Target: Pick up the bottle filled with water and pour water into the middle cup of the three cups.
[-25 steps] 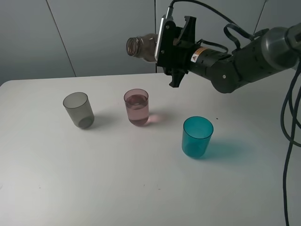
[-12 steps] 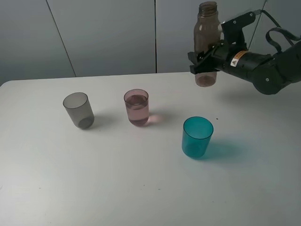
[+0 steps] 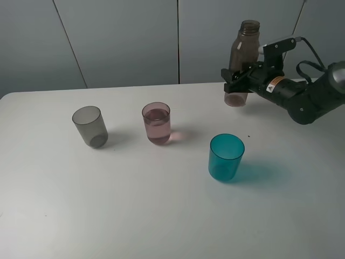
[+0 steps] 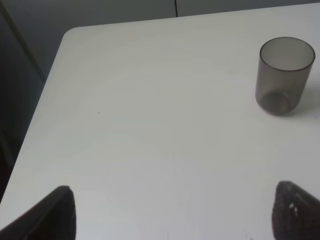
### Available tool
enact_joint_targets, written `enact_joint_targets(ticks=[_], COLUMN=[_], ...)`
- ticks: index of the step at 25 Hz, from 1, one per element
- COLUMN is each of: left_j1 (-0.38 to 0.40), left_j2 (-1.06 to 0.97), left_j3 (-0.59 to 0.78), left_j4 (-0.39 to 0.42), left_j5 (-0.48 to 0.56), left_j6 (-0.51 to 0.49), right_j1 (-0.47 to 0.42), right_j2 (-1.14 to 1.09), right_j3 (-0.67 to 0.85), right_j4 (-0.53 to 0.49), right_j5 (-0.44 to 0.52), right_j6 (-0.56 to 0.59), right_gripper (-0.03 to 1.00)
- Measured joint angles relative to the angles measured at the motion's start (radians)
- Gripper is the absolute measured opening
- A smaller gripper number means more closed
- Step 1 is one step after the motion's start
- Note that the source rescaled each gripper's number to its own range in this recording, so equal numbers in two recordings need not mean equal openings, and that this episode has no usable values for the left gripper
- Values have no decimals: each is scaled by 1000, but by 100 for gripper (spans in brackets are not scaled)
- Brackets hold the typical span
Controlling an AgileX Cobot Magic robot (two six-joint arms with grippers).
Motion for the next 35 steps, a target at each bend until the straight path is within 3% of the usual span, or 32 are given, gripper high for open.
enact_joint_targets(ticks=[5,33,34,35], left_j1=[0,0,0,0], left_j2=[0,0,0,0], left_j3=[0,0,0,0], left_j4=[0,0,0,0], left_j5=[0,0,0,0], left_j6=[0,0,0,0], right_j1=[0,0,0,0], right_j2=[49,99,99,99], right_j3=[-51,-24,-19,-13], right_j4=[-43,-56,-56,-61], right_j5=[-11,-17,-19,-14], right_j6=[2,-6,-8,-10], right_gripper=[0,0,8,28])
